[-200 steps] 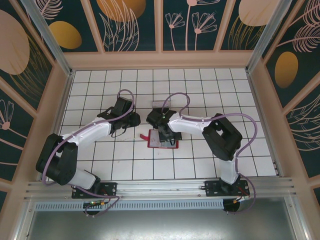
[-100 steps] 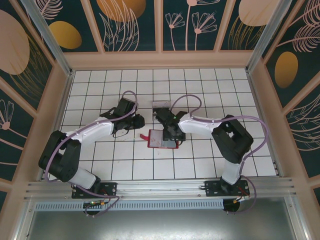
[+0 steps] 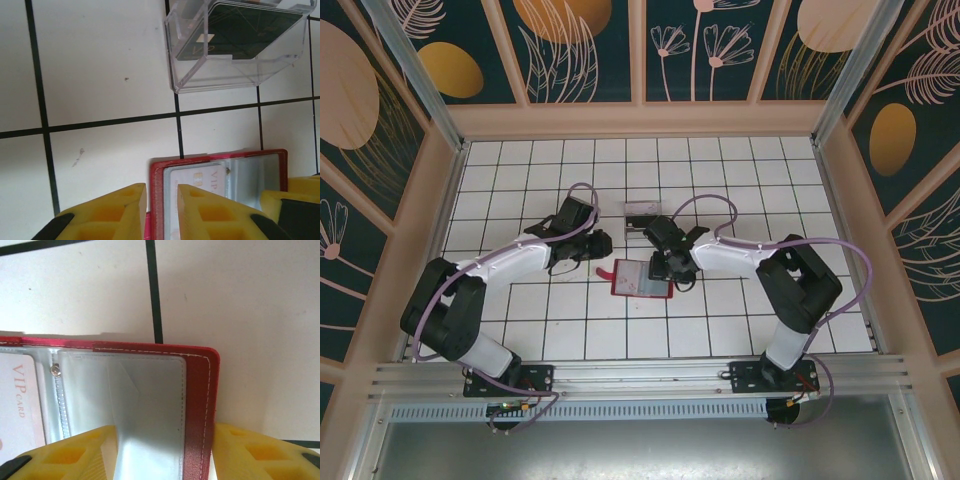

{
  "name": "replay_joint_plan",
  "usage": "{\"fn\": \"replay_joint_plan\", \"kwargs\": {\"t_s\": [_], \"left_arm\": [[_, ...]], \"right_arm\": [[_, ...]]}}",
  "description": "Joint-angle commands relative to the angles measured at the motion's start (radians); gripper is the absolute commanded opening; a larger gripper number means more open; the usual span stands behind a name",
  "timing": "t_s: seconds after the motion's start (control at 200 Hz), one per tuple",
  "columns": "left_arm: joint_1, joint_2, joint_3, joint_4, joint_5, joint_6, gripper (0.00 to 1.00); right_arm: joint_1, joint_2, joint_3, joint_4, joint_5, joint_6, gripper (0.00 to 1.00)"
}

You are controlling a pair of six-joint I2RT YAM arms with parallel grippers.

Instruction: Take the credit cards out of the card holder

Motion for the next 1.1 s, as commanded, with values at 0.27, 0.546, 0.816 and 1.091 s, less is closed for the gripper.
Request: {"fn": "replay_joint_plan", "kwargs": {"t_s": [0.27,0.546,0.816,1.091], "left_arm": [[-0.109,0.08,0.004,0.041,0.05,-0.058,0.22],[-0.118,0.11,-0.007,0.025,0.04,-0.062,0.18],[-0.118,0.138,-0.013,-0.017,0.023,-0.044,0.17],[-0.118,0.136,-0.05,-0.013,0.025,-0.052,0.15]], "right_arm": [[0.011,-0.01,0.116,-0.123,0.101,-0.021,0.52],[0.012,-0.041,0.114,-0.032,-0.003,-0.013,0.5],[0.001,-0.014,0.068,0.133,-0.205,0.027,0.42],[-0.006,0.038,0.036,0.25,-0.303,0.062,0.36]]}}
